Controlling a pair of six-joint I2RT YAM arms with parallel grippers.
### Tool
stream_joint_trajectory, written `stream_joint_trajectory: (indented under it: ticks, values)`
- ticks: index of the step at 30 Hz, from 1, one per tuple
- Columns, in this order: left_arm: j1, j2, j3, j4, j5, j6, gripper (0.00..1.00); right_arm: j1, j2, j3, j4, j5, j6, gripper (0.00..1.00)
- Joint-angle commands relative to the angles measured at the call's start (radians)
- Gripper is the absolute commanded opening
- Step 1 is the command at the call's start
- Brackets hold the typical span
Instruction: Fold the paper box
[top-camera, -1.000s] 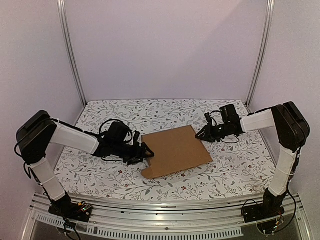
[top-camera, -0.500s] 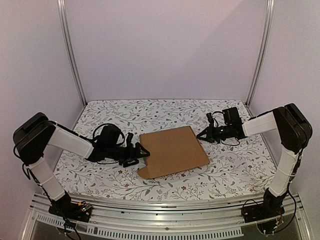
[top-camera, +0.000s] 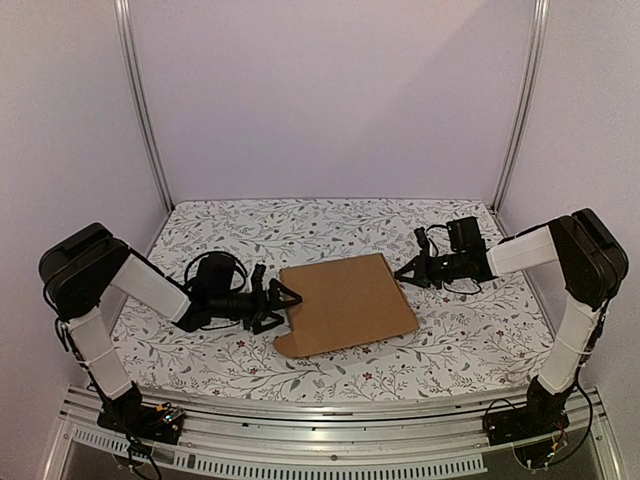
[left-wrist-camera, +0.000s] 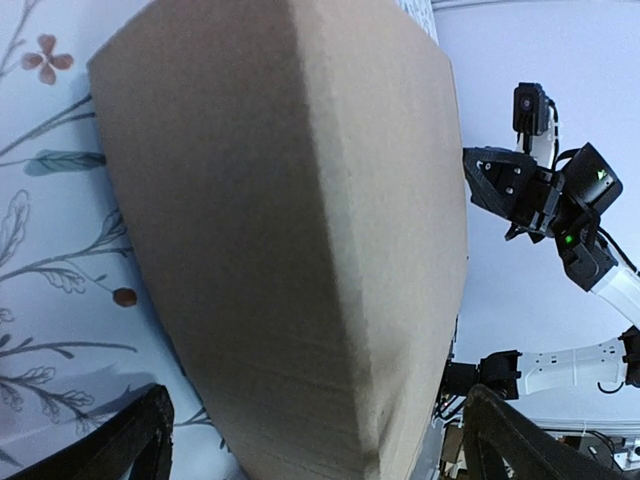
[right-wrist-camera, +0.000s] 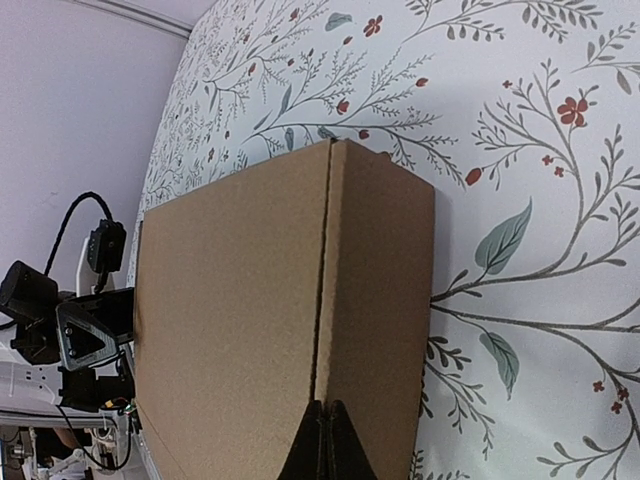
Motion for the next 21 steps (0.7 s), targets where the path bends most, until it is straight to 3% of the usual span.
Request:
stream_joint_trajectory:
  ticks: [1,21]
  values:
    - [0.014,0.053,-0.008,0.01,0.011,-0.015,1.0,0.01,0.009,-0.059,-0.127,0.061,-0.002,0.0]
    - [0.012,0.145,0.032,0.027,0.04,-0.016,1.0,0.01,-0.026,-0.095,-0.249,0.243,-0.045,0.0]
